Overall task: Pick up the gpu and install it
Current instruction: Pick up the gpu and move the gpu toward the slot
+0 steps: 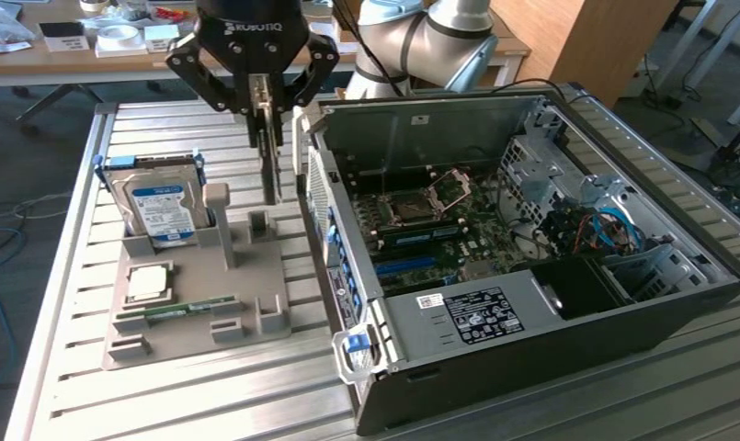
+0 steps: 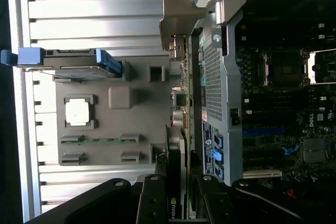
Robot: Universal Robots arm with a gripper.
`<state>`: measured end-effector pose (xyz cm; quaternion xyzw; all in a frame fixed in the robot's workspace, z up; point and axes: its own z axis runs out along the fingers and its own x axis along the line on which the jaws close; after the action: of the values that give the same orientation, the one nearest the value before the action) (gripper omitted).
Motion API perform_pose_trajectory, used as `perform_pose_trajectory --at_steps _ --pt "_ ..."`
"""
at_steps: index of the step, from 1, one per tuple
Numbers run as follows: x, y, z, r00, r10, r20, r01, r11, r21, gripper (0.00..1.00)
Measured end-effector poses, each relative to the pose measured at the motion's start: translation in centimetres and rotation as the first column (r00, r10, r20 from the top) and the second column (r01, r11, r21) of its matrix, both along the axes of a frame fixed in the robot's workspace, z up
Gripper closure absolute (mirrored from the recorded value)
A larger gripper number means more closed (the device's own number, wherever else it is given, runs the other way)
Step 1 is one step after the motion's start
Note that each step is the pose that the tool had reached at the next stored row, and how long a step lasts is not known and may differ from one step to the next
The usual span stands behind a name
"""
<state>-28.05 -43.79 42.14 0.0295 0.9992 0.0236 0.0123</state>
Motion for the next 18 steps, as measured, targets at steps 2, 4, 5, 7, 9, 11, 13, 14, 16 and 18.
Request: perform_pose_trajectory --at_steps 2,4,5,7,9,11,13,14,16,18 --pt "0.6 0.00 0.00 1.0000 0.000 -0.0001 0.000 1.0000 0.0008 0.73" --pt "1.2 0.00 0.00 1.0000 0.000 0.0000 0.000 1.0000 0.0019 0.73" --pt "1.6 0.00 0.00 1.0000 0.000 0.0000 0.000 1.0000 0.0024 0.73" --pt "2.3 0.00 0.00 1.0000 0.000 -0.0001 0.000 1.0000 0.0038 0.73" --pt "3.0 0.01 0.00 1.0000 0.000 0.0000 0.000 1.0000 0.0051 0.73" --pt "3.6 0.01 -0.01 1.0000 0.000 0.0001 0.000 1.0000 0.0063 0.73" --pt "4.3 0.02 0.00 1.0000 0.000 0.0000 0.000 1.0000 0.0072 0.73" --pt "4.6 0.02 0.00 1.0000 0.000 -0.0001 0.000 1.0000 0.0076 0.73" --pt "5.2 0.03 0.00 1.0000 0.000 -0.0001 0.000 1.0000 0.0089 0.73" --pt "5.9 0.04 0.00 1.0000 0.000 0.0000 0.000 0.9999 0.0106 0.73"
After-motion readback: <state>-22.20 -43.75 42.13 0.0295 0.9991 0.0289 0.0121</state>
